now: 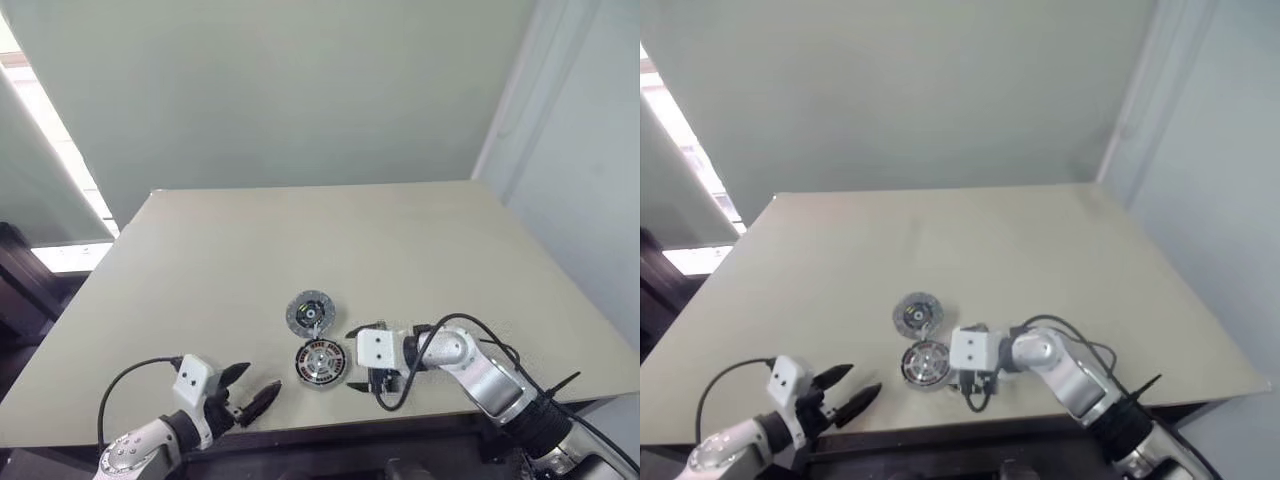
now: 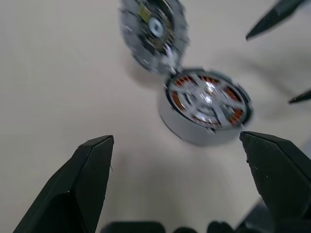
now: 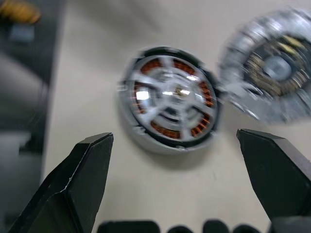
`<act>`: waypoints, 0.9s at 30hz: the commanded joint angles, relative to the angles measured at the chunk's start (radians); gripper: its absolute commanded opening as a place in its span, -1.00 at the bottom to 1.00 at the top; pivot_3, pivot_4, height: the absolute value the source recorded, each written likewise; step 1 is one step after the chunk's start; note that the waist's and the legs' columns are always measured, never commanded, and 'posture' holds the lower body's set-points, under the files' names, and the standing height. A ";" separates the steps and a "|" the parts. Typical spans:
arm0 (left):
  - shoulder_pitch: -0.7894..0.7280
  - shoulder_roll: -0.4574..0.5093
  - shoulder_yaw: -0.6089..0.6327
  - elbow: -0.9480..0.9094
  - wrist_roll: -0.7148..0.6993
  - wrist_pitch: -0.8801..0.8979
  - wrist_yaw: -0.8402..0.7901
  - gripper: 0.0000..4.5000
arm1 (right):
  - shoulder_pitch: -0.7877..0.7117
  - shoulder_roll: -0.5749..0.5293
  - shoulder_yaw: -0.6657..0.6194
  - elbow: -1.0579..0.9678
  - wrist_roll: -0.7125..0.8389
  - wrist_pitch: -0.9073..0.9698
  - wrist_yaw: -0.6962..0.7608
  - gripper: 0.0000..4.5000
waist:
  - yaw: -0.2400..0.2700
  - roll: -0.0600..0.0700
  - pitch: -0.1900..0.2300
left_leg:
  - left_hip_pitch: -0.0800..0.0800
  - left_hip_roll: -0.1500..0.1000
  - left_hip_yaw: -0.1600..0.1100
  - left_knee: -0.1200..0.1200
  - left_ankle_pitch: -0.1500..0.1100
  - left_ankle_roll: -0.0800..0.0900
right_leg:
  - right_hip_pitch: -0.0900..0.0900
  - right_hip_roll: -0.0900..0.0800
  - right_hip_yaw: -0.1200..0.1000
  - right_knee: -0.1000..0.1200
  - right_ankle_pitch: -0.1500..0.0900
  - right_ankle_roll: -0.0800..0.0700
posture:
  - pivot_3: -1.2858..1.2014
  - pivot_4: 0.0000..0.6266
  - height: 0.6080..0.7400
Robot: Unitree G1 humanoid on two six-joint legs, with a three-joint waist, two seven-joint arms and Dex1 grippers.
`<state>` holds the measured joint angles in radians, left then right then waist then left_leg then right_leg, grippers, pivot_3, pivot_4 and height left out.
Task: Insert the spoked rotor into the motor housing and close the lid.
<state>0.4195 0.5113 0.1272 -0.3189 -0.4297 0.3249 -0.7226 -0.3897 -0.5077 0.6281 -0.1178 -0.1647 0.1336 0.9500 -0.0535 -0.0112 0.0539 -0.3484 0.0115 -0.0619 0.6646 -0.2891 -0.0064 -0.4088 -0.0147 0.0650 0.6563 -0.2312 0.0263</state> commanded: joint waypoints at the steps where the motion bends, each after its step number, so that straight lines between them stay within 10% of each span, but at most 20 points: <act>1: -0.010 0.008 -0.002 -0.002 0.014 -0.042 -0.022 1.00 | -0.037 0.005 0.033 -0.046 -0.044 -0.034 0.039 0.98 | 0.000 0.000 0.000 | 0.000 0.000 0.000 0.000 0.000 0.000 | 0.000 0.000 0.000 0.000 0.000 0.000 | 0.03 -1.00 1.00; 27: -0.016 0.003 0.000 0.041 0.045 -0.099 -0.042 1.00 | -0.077 0.148 0.169 0.143 -0.328 -0.124 0.021 0.91 | 0.004 0.000 0.000 | 0.002 0.000 0.000 0.001 0.000 0.000 | 0.001 0.000 0.000 0.001 0.000 0.000 | 0.03 -1.00 1.00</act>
<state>0.4169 0.5116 0.1249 -0.2739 -0.3878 0.2481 -0.7599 -0.4479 -0.3668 0.8035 0.0291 -0.4738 0.0128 0.9744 -0.0498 -0.0113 0.0538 -0.3464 0.0116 -0.0622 0.6654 -0.2891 -0.0064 -0.4073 -0.0149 0.0648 0.6578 -0.2311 0.0263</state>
